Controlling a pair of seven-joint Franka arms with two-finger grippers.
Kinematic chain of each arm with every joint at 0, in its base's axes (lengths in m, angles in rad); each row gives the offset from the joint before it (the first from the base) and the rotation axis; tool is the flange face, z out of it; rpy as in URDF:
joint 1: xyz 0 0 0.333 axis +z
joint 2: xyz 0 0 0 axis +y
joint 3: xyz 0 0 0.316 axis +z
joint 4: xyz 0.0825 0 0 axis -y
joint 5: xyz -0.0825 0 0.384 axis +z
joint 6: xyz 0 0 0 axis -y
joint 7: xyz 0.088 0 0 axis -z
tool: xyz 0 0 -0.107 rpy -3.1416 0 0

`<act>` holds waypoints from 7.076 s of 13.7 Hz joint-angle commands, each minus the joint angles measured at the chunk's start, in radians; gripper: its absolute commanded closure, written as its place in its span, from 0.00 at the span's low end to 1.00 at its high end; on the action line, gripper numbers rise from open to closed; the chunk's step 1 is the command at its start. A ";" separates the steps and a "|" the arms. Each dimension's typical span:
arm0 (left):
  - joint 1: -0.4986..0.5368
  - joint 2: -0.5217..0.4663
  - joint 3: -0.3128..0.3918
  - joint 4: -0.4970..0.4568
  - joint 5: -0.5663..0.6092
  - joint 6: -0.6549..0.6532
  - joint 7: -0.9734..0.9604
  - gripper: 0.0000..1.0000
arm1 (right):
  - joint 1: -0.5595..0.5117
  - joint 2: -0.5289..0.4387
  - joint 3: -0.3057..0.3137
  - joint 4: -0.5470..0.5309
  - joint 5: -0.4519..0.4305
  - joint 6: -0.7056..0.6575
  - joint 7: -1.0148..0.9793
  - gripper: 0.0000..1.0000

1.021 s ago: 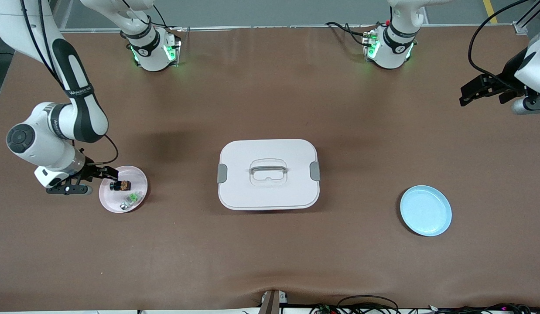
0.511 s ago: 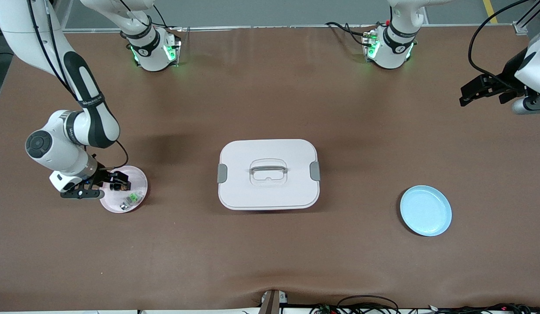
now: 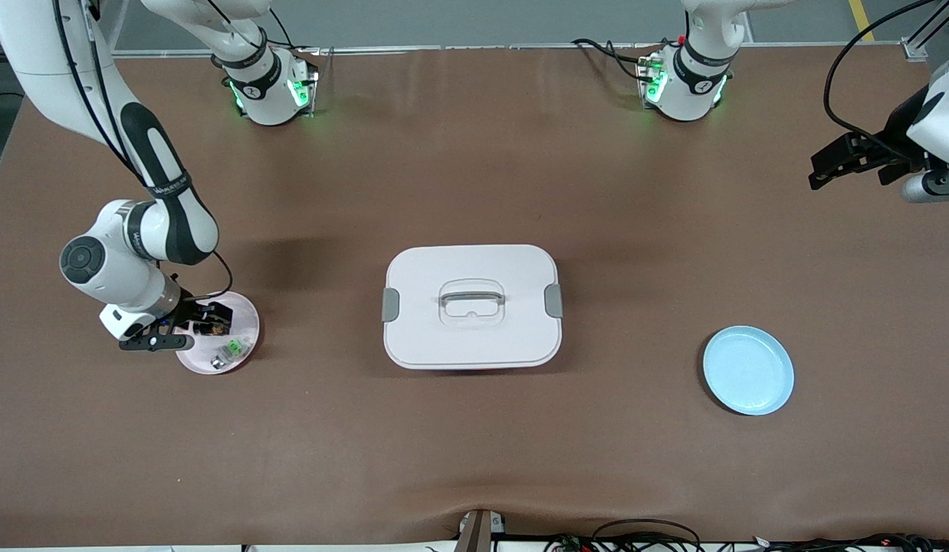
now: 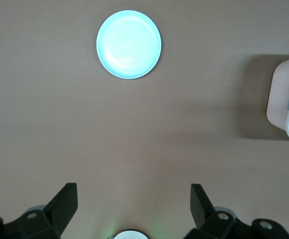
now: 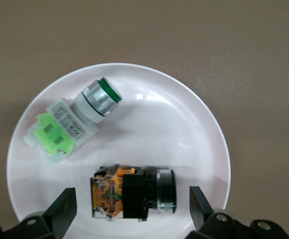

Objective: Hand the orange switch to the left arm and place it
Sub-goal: 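Close the right gripper on the black-orange switch and lift it, then carry the switch over the white box while the left gripper reaches toward it, then grasp the switch with the left gripper and open the right gripper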

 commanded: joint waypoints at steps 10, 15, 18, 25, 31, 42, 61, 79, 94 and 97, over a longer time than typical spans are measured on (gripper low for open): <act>0.007 -0.003 -0.008 -0.008 0.020 0.008 0.008 0.00 | -0.020 0.039 0.009 0.013 0.016 0.031 -0.030 0.00; 0.007 -0.006 -0.008 -0.010 0.020 0.005 0.010 0.00 | -0.014 0.037 0.010 0.016 0.026 0.031 -0.030 0.00; 0.007 -0.005 -0.008 -0.010 0.020 0.005 0.010 0.00 | -0.016 0.037 0.010 0.016 0.026 0.024 -0.030 0.40; 0.007 -0.006 -0.006 -0.008 0.020 0.005 0.010 0.00 | -0.016 0.031 0.013 0.032 0.069 -0.036 -0.020 1.00; 0.007 -0.006 -0.002 -0.004 0.020 0.005 0.011 0.00 | -0.020 0.010 0.012 0.183 0.166 -0.397 0.025 1.00; -0.009 0.009 -0.011 0.012 0.006 0.005 0.008 0.00 | 0.052 -0.049 0.059 0.492 0.414 -0.954 0.741 1.00; -0.090 0.120 -0.078 0.145 -0.316 0.040 -0.009 0.00 | 0.415 -0.039 0.058 0.737 0.707 -0.818 1.840 1.00; -0.151 0.216 -0.123 0.145 -0.603 0.288 -0.209 0.02 | 0.635 0.106 0.059 0.966 0.813 -0.450 2.296 1.00; -0.254 0.281 -0.125 0.145 -0.549 0.494 -0.210 0.23 | 0.767 0.119 0.049 0.995 0.802 -0.261 2.379 1.00; -0.256 0.279 -0.125 0.139 -0.530 0.483 -0.208 0.29 | 0.777 0.120 0.047 0.998 0.801 -0.253 2.380 1.00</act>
